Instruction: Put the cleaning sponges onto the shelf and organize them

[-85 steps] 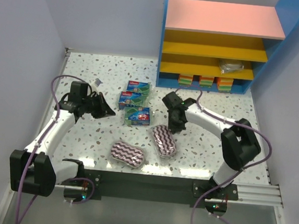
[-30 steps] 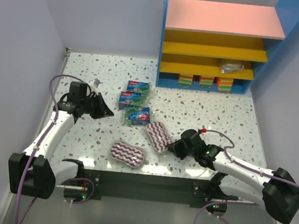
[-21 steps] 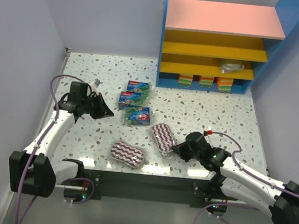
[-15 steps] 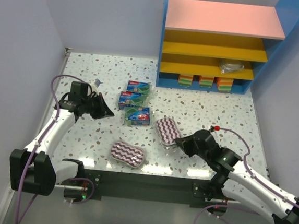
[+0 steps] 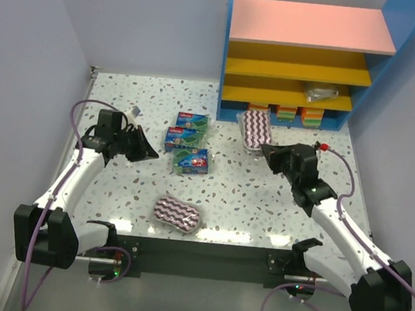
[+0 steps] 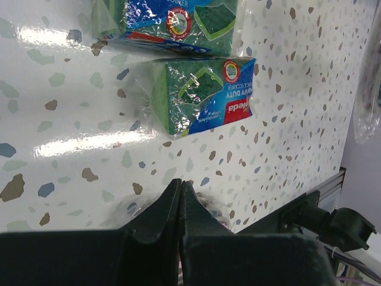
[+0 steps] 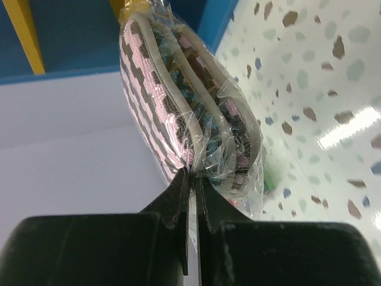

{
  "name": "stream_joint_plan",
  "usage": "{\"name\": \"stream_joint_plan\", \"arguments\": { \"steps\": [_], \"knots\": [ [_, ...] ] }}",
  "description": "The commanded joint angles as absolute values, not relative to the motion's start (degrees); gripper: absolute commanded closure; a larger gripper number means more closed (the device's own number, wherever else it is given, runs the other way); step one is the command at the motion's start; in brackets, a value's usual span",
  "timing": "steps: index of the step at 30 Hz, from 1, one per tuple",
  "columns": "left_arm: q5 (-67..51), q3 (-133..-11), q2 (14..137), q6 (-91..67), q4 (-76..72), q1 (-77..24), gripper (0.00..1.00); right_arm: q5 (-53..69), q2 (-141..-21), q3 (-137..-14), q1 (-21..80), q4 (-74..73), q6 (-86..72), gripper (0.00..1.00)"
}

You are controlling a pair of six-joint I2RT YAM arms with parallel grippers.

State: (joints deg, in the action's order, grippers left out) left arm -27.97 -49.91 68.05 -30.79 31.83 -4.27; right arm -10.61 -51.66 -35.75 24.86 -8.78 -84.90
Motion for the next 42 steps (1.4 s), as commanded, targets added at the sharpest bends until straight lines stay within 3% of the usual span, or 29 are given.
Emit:
{"name": "stream_joint_plan", "arguments": {
  "steps": [1,9,42],
  "knots": [
    [-27.68,-52.47,67.94,-29.53,30.94,-4.39,1.00,-2.40,-58.25,-39.02,18.57,7.80,-81.74,1.00],
    [-27.86,-52.82,68.82,-29.09,30.68,-4.39,1.00,3.60,-67.76,-45.96,12.05,16.79,-81.30,1.00],
    [-25.05,-52.73,69.17,-29.27,31.29,-3.78,1.00,5.89,-103.79,-76.46,1.23,11.25,-81.03,1.00]
  ]
}}
